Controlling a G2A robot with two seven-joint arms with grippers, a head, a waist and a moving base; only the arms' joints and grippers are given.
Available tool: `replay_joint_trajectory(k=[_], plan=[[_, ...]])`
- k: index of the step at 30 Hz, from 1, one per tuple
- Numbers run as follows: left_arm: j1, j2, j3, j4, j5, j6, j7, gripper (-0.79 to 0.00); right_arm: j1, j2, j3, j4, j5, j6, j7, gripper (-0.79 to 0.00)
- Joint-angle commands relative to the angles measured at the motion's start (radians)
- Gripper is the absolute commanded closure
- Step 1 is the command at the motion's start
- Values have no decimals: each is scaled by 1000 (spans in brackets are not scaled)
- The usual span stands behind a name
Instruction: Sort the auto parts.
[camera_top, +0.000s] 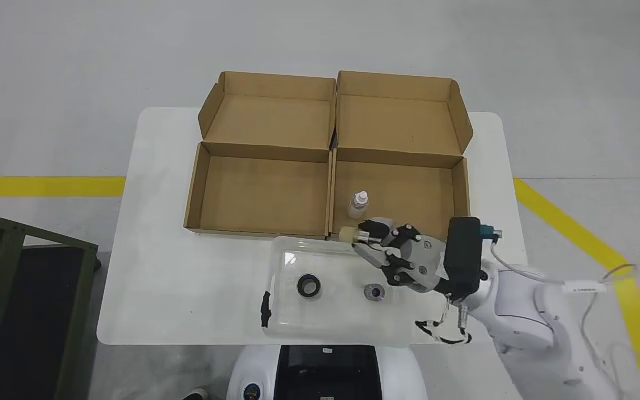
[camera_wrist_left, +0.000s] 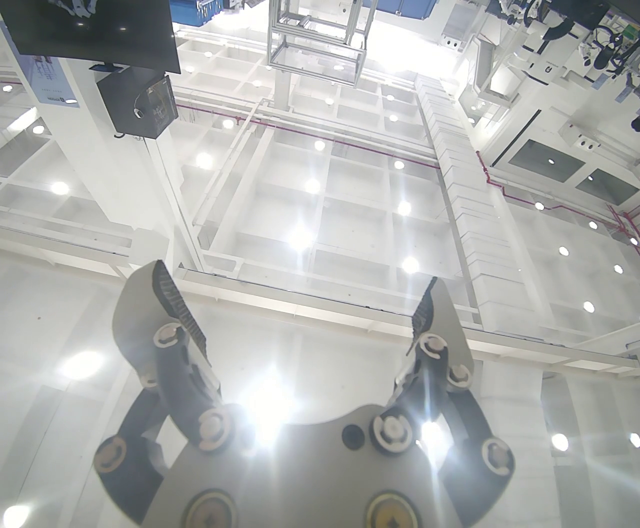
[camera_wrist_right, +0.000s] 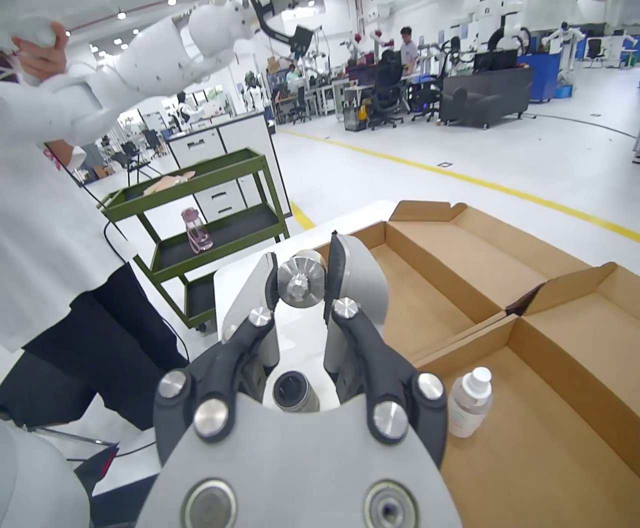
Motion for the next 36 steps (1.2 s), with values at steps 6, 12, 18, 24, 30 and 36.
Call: replay_joint_trajectory(k=[6, 12, 18, 24, 30, 36], plan=[[0, 0, 0, 0, 0, 0, 0, -785, -49, -2, 36, 16, 43, -29, -103, 0], [0, 0, 0, 0, 0, 0, 0, -785, -56, -3, 45, 25, 13, -14, -106, 0], [0, 0, 0, 0, 0, 0, 0, -785, -53, -3, 43, 14, -105, 130, 8, 0], [0, 0, 0, 0, 0, 0, 0, -785, -42, -4, 37, 18, -203, 275, 135, 0], [0, 0, 0, 0, 0, 0, 0, -785, -17, -6, 28, 33, -261, 412, 297, 0], [0, 0, 0, 0, 0, 0, 0, -785, 43, -11, -15, 92, -284, 462, 400, 0]])
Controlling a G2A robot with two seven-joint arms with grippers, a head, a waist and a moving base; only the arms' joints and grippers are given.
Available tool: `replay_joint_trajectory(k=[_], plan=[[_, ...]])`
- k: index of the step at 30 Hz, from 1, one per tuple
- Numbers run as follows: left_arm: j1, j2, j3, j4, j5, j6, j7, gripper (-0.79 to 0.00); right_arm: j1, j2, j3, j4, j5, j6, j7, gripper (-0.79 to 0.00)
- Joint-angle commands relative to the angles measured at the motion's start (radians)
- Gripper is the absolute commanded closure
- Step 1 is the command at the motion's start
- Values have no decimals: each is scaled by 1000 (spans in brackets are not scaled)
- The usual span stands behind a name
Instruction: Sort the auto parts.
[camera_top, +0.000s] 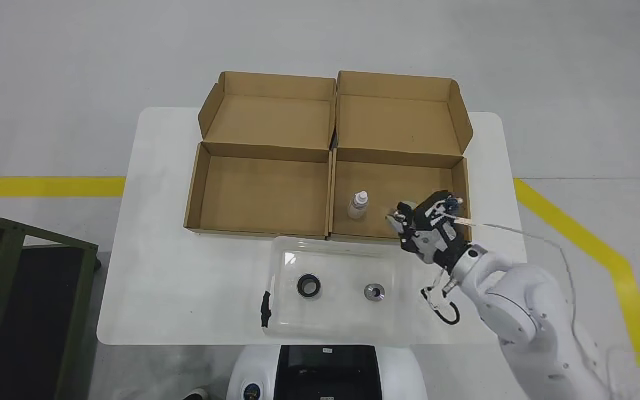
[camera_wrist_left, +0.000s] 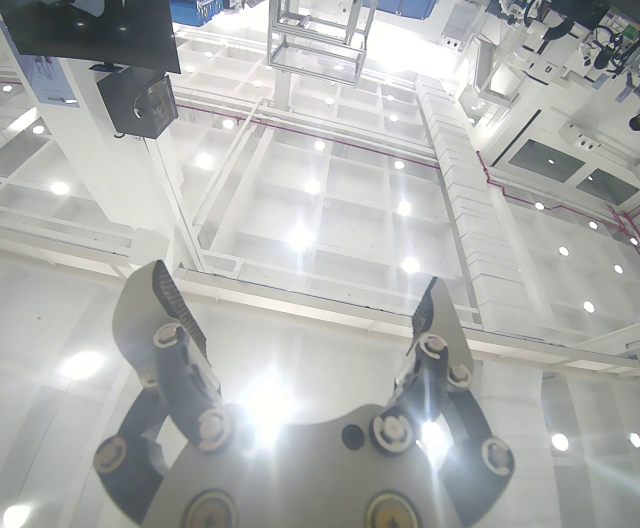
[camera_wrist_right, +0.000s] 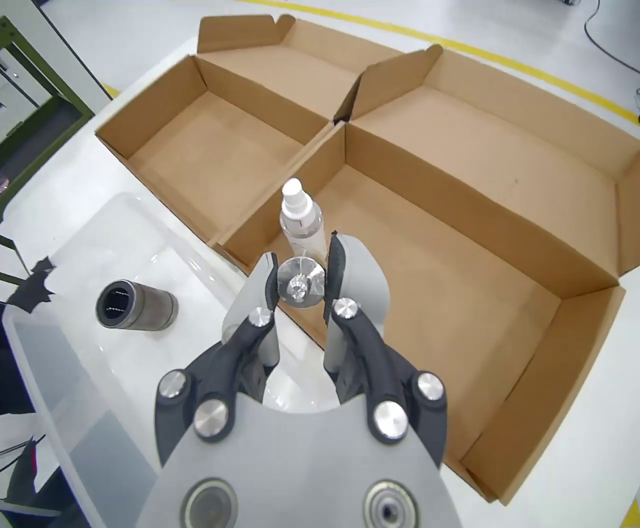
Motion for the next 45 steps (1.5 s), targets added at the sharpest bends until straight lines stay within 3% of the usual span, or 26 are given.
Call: replay_joint_trajectory(k=[1, 16, 27, 32, 37, 39, 41, 42, 43, 45], plan=[[0, 0, 0, 0, 0, 0, 0, -785, 28, -3, -21, 28, -7, 13, 31, 0], [0, 0, 0, 0, 0, 0, 0, -785, 261, -37, -196, 235, -40, 71, 177, 0], [0, 0, 0, 0, 0, 0, 0, -785, 349, -55, -255, 327, -64, 91, 252, -3], [0, 0, 0, 0, 0, 0, 0, -785, 368, -61, -271, 358, -60, 90, 271, -117], [0, 0, 0, 0, 0, 0, 0, -785, 383, -66, -283, 383, -59, 87, 276, -148], [0, 0, 0, 0, 0, 0, 0, -785, 387, -68, -287, 388, -58, 85, 277, -206], [0, 0, 0, 0, 0, 0, 0, -785, 389, -69, -288, 391, -58, 83, 275, -354], [0, 0, 0, 0, 0, 0, 0, -785, 389, -70, -288, 390, -57, 85, 273, -686], [0, 0, 0, 0, 0, 0, 0, -785, 388, -70, -286, 387, -57, 87, 270, -785], [0, 0, 0, 0, 0, 0, 0, -785, 383, -70, -280, 373, -62, 88, 267, -785]])
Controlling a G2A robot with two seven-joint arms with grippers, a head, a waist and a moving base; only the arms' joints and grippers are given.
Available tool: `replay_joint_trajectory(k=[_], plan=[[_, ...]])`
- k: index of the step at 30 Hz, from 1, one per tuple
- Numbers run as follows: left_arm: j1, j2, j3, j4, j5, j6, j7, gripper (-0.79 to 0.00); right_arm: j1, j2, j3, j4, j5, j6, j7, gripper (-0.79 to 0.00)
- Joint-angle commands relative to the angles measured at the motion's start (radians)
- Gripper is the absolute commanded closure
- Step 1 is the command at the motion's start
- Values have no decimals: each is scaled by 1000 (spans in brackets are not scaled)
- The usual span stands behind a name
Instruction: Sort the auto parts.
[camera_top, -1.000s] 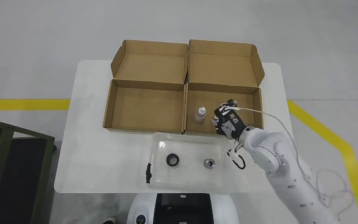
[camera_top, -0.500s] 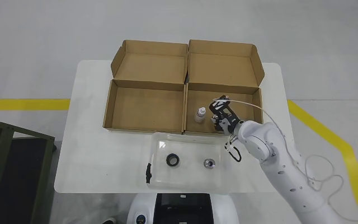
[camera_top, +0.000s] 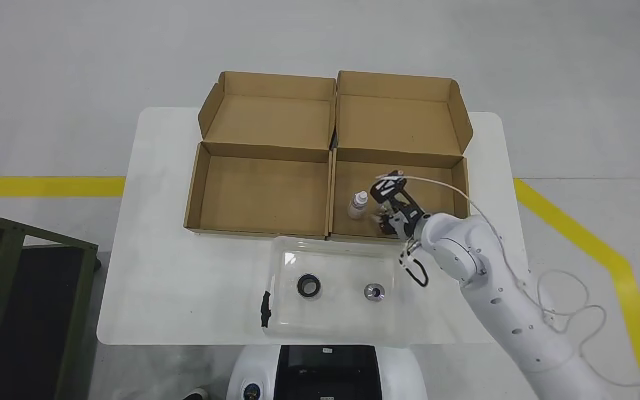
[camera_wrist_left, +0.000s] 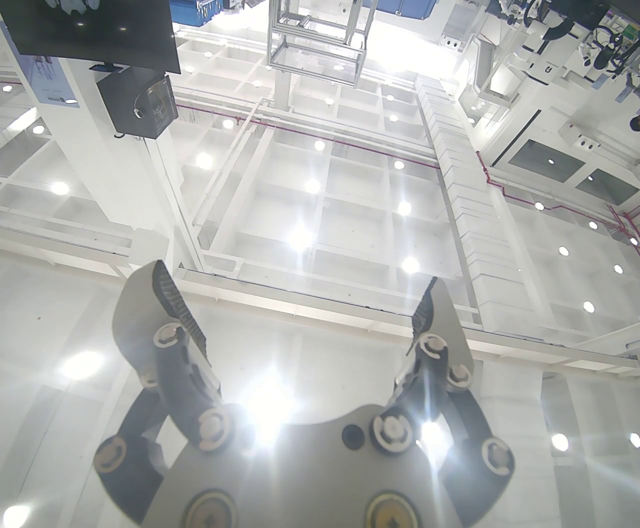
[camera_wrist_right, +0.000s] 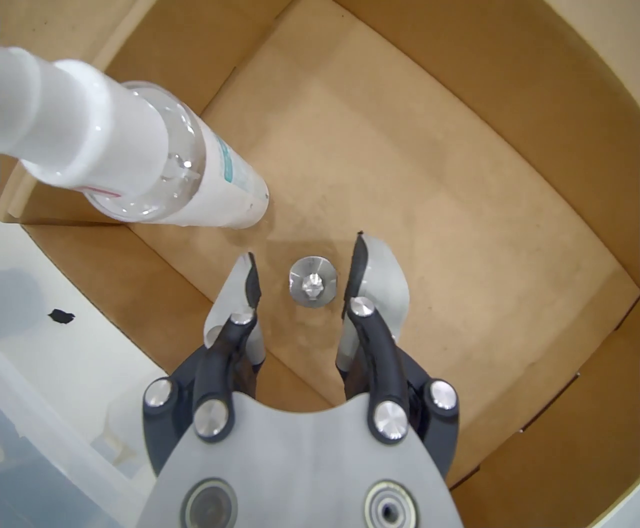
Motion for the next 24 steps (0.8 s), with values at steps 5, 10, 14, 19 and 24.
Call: replay_joint_trajectory(k=[5, 10, 14, 19, 24], plan=[[0, 0, 0, 0, 0, 0, 0, -785, -41, 8, 35, -92, -28, -7, -11, -785], [0, 0, 0, 0, 0, 0, 0, -785, -118, 21, 90, -215, -31, -44, -29, -785], [0, 0, 0, 0, 0, 0, 0, -785, -186, 35, 134, -334, -40, -114, -23, -785], [0, 0, 0, 0, 0, 0, 0, -785, -262, 49, 172, -479, -17, -223, 2, -785], [0, 0, 0, 0, 0, 0, 0, -785, -339, 61, 194, -586, -33, -279, 27, -785]])
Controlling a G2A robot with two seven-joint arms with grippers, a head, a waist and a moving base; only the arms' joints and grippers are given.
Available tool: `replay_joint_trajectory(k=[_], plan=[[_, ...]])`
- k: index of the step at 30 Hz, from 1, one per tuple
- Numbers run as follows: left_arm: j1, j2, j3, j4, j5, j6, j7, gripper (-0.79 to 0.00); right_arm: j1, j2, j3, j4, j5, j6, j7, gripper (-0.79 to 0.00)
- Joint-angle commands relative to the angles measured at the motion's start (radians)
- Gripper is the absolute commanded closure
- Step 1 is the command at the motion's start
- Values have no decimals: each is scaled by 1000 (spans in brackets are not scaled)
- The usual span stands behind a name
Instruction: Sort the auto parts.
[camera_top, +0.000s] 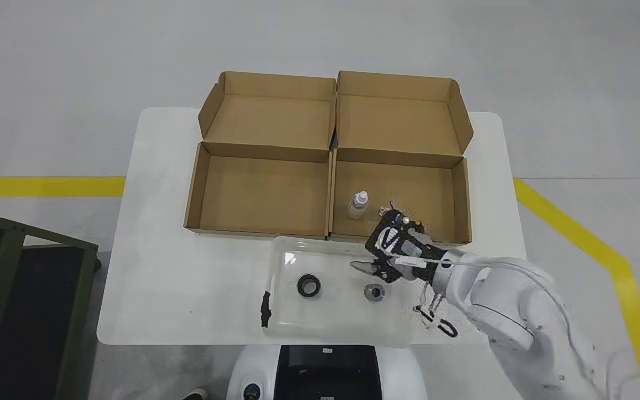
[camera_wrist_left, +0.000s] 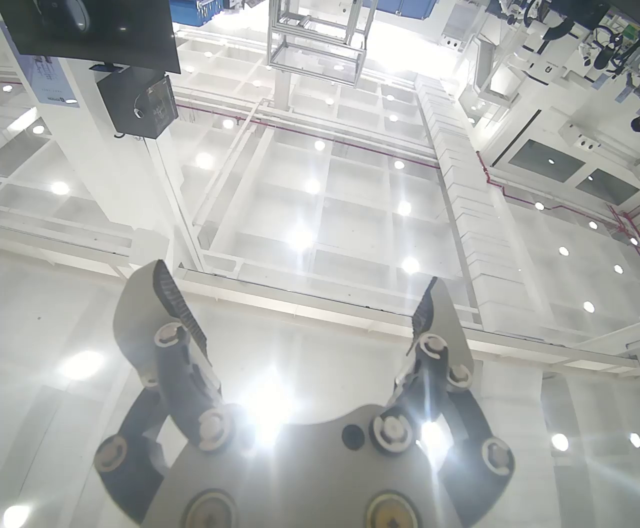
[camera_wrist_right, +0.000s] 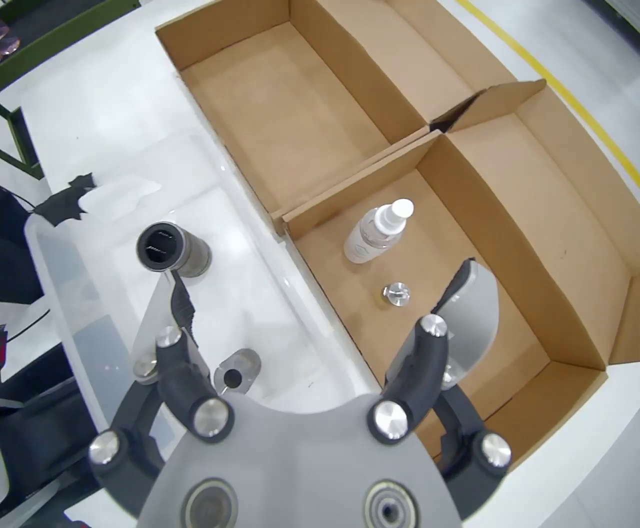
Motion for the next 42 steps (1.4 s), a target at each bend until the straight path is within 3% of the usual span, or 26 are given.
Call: replay_joint_trajectory(k=[1, 12, 23, 42], plan=[[0, 0, 0, 0, 0, 0, 0, -785, -32, 4, 0, -39, -1, -18, 12, -785], [0, 0, 0, 0, 0, 0, 0, -785, -129, 21, -26, -86, -64, -135, 49, -785], [0, 0, 0, 0, 0, 0, 0, -785, -120, 32, -69, -7, -49, -224, 103, -773], [0, 0, 0, 0, 0, 0, 0, -785, -36, 39, -132, 126, -51, -218, 177, -508]])
